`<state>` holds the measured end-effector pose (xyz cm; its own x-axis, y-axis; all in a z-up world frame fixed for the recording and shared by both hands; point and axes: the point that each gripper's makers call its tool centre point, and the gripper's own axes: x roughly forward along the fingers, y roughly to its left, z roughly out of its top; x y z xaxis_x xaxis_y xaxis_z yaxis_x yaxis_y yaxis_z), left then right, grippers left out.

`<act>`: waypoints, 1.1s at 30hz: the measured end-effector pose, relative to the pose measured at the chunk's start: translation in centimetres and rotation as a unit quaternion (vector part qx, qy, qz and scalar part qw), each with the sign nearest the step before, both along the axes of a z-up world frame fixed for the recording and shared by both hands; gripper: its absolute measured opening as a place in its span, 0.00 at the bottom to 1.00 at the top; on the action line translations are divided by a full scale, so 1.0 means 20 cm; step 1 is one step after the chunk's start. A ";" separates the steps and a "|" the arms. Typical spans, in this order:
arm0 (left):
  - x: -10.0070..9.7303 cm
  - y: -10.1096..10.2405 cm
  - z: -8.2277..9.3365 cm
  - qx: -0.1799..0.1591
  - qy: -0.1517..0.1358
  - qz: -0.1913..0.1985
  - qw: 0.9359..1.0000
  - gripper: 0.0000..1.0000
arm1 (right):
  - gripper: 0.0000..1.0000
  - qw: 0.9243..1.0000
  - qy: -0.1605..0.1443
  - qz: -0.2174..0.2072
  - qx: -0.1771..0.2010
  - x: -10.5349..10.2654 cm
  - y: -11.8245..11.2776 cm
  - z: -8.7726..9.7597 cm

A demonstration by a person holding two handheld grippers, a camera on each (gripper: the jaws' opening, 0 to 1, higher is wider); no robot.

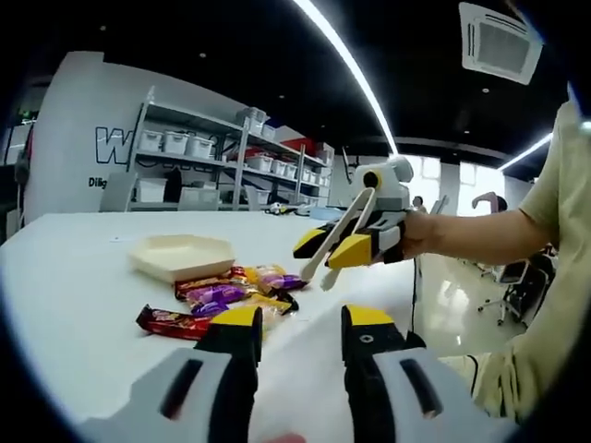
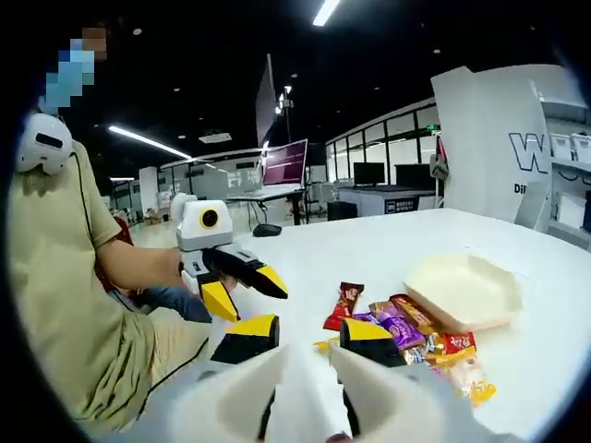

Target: Place the target food into the container with the food tongs after gripping and lifting it, then release it inside without dropping or visibly crushing the food.

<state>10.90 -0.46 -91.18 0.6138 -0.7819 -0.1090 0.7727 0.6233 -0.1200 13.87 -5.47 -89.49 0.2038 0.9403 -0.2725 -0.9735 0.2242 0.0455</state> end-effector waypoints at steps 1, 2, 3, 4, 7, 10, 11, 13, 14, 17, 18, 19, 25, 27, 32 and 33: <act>0.00 0.00 0.00 0.001 -0.001 0.001 1.000 0.34 | 0.21 1.000 -0.002 0.001 -0.005 0.00 0.00 0.00; 0.00 0.00 0.00 0.003 -0.002 0.001 1.000 0.34 | 0.21 1.000 -0.005 0.003 -0.008 0.00 0.00 -0.01; 0.00 0.00 -0.01 0.005 -0.002 0.002 1.000 0.34 | 0.21 1.000 -0.006 0.004 -0.010 0.00 0.00 -0.01; 0.00 0.01 -0.01 0.007 -0.002 0.003 1.000 0.35 | 0.21 1.000 -0.005 0.005 -0.012 0.00 0.00 -0.01; 0.00 0.02 -0.01 0.011 -0.003 0.008 1.000 0.36 | 0.21 1.000 -0.010 0.007 -0.021 0.01 0.00 -0.02; 0.01 0.03 -0.02 0.019 -0.007 0.014 1.000 0.39 | 0.21 1.000 -0.012 0.009 -0.026 0.02 0.00 -0.02; 0.01 0.03 -0.02 0.022 -0.009 0.016 1.000 0.39 | 0.21 0.999 -0.014 0.010 -0.029 0.02 0.00 -0.02; 0.01 0.04 -0.02 0.029 -0.009 0.020 0.999 0.40 | 0.21 0.999 -0.014 0.011 -0.030 0.02 0.00 -0.02; 0.02 0.04 -0.03 0.032 -0.009 0.022 0.999 0.41 | 0.21 0.999 -0.014 0.011 -0.031 0.02 0.01 -0.02; 0.02 0.05 -0.03 0.047 -0.012 0.032 0.998 0.44 | 0.21 0.999 -0.017 0.009 -0.035 0.04 0.01 -0.01; 0.03 0.06 -0.03 0.052 -0.013 0.036 0.998 0.45 | 0.22 0.999 -0.018 0.008 -0.035 0.04 0.01 -0.01; 0.03 0.07 -0.03 0.058 -0.015 0.041 0.997 0.48 | 0.22 0.999 -0.019 0.008 -0.036 0.04 0.01 -0.01; 0.06 0.10 -0.02 0.064 -0.017 0.056 0.996 0.60 | 0.22 0.998 -0.027 0.017 -0.052 0.06 0.03 -0.01; 0.07 0.12 -0.02 0.067 -0.015 0.059 0.996 0.63 | 0.22 0.998 -0.031 0.019 -0.057 0.07 0.04 -0.01; 0.07 0.14 -0.02 0.071 -0.012 0.064 0.995 0.69 | 0.22 0.996 -0.040 0.031 -0.071 0.09 0.06 -0.01; 0.07 0.15 -0.03 0.074 -0.012 0.065 0.995 0.70 | 0.22 0.996 -0.041 0.033 -0.074 0.09 0.07 -0.01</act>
